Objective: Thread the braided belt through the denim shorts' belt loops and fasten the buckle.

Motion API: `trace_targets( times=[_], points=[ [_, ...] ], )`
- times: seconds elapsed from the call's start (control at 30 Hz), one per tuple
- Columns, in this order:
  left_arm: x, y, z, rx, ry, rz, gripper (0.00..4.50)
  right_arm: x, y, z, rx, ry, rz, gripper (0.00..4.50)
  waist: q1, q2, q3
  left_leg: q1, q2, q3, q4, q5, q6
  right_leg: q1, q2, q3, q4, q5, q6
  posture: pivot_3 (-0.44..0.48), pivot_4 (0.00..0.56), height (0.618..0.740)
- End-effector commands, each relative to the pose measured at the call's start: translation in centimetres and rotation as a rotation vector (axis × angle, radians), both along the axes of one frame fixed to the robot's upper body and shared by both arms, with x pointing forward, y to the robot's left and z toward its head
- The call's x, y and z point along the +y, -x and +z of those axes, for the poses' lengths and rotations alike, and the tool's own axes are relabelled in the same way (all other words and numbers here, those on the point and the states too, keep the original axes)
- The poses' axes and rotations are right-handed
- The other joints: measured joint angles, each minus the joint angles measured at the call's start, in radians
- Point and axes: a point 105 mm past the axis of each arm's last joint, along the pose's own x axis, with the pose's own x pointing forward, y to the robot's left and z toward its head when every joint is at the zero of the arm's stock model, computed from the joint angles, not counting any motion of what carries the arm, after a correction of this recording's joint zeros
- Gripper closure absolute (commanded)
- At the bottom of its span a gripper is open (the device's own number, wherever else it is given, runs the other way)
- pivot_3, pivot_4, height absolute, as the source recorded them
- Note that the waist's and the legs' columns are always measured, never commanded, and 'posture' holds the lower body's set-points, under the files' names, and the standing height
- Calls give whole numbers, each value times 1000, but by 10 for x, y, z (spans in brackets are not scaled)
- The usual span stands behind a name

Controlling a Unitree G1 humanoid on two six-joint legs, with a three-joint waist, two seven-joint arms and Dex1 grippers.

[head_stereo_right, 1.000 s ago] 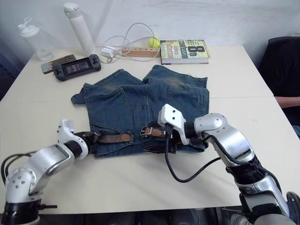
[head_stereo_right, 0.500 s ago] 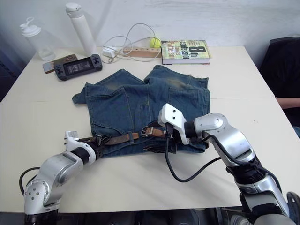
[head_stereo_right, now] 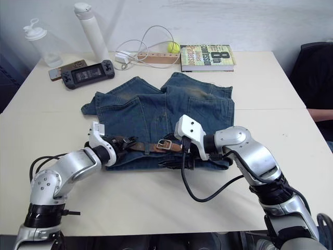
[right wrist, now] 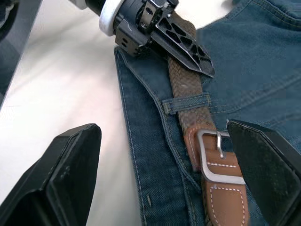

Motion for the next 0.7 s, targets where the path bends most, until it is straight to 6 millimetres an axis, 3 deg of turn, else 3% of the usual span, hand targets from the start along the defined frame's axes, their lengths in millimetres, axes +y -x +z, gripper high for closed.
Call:
trace_targets(
  times=[0.03, 0.17, 0.43, 0.7],
  points=[
    [-21, 7, -8, 1, -60, -158, 4500, -5, -7, -14, -223, 136, -31, 15, 0, 0, 0, 0, 0, 0, 0, 0, 0, 0, 0, 0, 0, 0, 0, 0, 150, 735],
    [-22, 12, -17, 23, -91, -213, 4500, -2, -11, -19, -358, 145, -33, 15, 0, 0, 0, 0, 0, 0, 0, 0, 0, 0, 0, 0, 0, 0, 0, 0, 150, 735],
    [3, 6, -33, 36, -231, -262, 4500, 2, -10, -27, -662, 167, 48, 15, -5, 0, 0, 1, 0, 0, 0, 1, -2, 0, 1, 0, 1, 0, 0, 0, 150, 735],
    [-3, -4, -33, 14, -244, -316, 4500, 0, -12, -40, -889, 181, 70, 15, 0, 0, 0, 2, 0, 0, 0, 2, -3, 0, 1, 0, 3, 0, 0, 0, 150, 735]
  ],
)
